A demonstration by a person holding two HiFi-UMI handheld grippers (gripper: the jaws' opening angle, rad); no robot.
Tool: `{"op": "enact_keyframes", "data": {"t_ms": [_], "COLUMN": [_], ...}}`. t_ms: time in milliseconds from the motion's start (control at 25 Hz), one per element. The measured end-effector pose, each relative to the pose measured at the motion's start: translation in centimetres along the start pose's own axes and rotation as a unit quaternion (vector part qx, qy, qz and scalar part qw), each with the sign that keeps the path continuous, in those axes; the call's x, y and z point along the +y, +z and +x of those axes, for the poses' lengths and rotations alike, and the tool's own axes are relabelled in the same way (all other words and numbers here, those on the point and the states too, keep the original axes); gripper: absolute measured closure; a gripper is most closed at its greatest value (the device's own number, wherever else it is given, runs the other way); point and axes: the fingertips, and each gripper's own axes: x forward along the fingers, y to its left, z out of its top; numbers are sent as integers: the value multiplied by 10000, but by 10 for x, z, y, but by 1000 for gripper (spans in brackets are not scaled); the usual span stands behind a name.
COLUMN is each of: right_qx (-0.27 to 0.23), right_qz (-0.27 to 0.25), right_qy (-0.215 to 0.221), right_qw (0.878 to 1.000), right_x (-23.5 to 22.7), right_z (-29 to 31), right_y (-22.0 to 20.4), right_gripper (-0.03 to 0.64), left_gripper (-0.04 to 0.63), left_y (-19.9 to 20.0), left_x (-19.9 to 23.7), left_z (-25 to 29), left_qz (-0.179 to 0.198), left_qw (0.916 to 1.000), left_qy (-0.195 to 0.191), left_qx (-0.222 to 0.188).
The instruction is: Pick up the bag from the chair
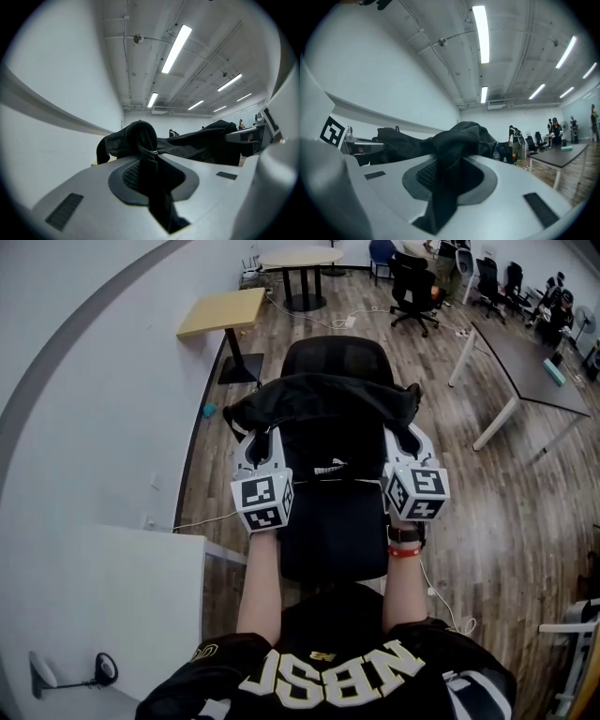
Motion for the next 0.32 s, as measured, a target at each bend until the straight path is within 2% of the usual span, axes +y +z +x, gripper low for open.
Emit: {"op": "enact_keyframes", "data": {"t_ms": [200,320], "right_qx": [-17,-12], "right_qz": [36,-52], "right_qy": [-8,85], "right_qw": [10000,9999], "right_x": [-9,-10], "right_z": [0,3], "right_y": [3,8], "right_gripper": [537,536], "left_gripper": [541,541], "left_y": [1,7], "left_x": [-8,-7], "left_z": [5,8], "left_qz": [-11,-150], "left_qw": [9999,9998], "left_qy": [-108,-124], "left_qx": [8,3]}}
